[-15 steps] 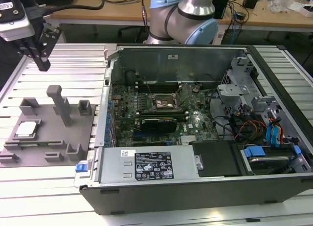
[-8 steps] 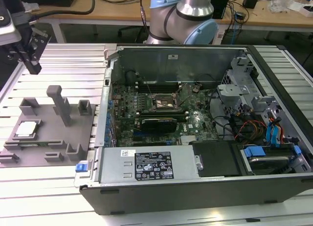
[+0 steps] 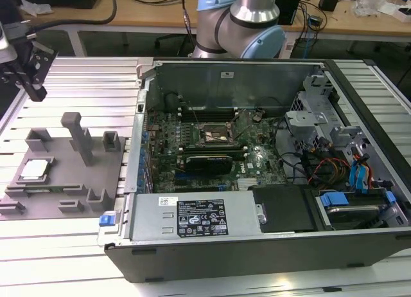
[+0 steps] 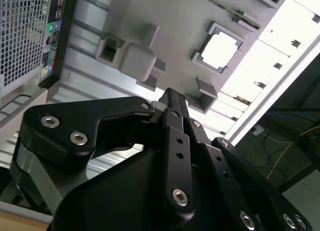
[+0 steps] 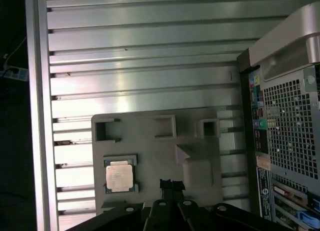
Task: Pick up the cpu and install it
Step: 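Reach for the cpu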
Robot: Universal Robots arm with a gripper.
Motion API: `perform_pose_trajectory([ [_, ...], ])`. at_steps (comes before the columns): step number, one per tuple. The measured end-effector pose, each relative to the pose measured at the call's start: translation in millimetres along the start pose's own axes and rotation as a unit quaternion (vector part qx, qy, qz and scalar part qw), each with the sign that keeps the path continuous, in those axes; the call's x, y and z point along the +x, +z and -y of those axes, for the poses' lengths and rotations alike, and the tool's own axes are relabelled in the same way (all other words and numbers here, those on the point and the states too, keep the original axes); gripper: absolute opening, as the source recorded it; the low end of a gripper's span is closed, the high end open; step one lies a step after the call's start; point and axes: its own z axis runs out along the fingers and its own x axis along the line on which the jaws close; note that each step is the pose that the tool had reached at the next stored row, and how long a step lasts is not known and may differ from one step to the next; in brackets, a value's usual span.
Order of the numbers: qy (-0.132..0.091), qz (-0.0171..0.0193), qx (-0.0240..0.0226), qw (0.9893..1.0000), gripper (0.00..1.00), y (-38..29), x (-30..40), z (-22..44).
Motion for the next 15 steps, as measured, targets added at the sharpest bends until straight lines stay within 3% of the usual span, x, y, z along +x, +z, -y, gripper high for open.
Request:
perform_pose_trajectory([
  [2, 0.000, 0.0000, 0.0000, 1.0000, 0.11, 2.6, 5.3, 0.5],
  [7, 0.000, -0.0001, 0.0000, 1.0000, 0.11, 11.4, 10.5, 2.3],
  [15, 0.000, -0.0001, 0.0000, 1.0000, 0.11, 27.7, 19.2, 13.1],
])
